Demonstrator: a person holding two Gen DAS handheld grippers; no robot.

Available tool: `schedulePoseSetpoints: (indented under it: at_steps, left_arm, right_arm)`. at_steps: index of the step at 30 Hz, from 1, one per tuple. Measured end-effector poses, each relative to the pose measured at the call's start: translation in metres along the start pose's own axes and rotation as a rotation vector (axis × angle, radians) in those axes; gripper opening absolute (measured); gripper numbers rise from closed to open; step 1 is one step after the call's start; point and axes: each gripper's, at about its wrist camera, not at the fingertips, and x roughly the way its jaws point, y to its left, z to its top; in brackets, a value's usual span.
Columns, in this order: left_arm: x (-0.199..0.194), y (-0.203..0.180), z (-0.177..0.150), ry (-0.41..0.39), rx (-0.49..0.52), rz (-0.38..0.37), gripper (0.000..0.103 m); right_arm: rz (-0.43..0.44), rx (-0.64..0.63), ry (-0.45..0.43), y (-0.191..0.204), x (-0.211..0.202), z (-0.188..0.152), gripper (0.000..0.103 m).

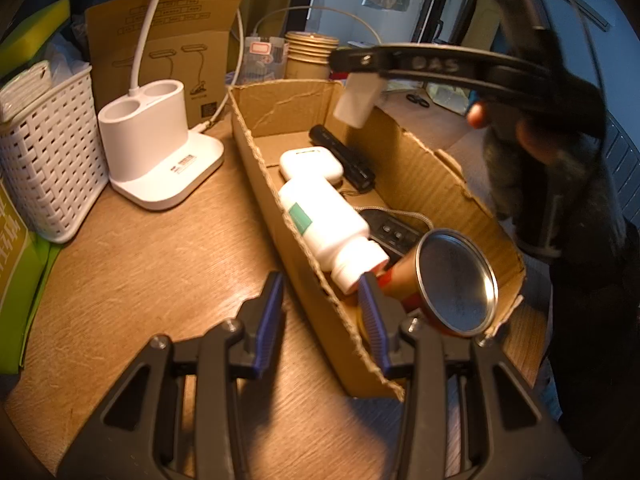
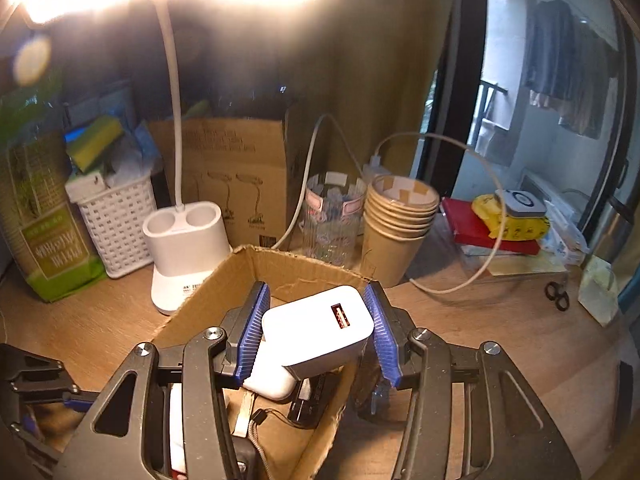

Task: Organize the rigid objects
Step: 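Lift the white charger with the right gripper and carry it over the box, then lower the charger into the box and open the right gripper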

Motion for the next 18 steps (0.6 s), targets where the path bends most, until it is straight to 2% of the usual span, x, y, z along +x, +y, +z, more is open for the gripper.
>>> schedulePoseSetpoints:
  at_steps: [14,18]
  left_arm:
    - [-0.001,-0.003,-0.001,0.0,0.0,-0.001,0.041]
    - [-0.002,-0.004,-0.002,0.0,-0.001,-0.001,0.041]
  right_arm:
    - [-0.009,-0.074,0.118,0.002,0.045,0.0,0.052]
    - [-0.007,-0.125,0.124,0.009,0.048,0.0,0.052]
